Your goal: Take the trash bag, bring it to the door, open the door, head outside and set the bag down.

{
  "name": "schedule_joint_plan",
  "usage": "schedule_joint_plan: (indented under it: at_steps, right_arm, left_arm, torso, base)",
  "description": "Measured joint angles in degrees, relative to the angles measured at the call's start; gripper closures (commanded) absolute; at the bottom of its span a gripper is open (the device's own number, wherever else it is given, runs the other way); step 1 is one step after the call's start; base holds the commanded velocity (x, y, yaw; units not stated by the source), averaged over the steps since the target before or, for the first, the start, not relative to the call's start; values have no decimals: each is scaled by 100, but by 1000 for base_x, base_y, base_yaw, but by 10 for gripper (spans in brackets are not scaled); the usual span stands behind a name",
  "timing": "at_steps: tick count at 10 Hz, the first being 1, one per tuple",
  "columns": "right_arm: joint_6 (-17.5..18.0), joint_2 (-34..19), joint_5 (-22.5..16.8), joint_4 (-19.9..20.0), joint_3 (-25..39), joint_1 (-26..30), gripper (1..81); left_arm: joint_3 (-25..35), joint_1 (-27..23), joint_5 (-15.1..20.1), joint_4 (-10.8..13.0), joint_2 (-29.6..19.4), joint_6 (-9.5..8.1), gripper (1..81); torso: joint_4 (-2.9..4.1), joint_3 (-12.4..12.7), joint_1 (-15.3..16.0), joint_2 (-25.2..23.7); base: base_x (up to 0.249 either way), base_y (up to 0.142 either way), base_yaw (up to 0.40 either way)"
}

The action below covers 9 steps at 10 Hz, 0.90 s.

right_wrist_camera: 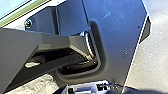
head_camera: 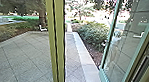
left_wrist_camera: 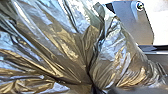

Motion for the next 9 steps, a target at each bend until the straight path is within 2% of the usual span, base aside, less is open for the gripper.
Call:
schedule_joint_plan:
  at_steps: [9]
  right_arm:
    - [0,2,-7,0,0,-2,10]
  left_arm:
    - [0,2,2,0,1,0,811]
  torso:
    - [0,0,0,0]
  base:
    - [0,0,0]
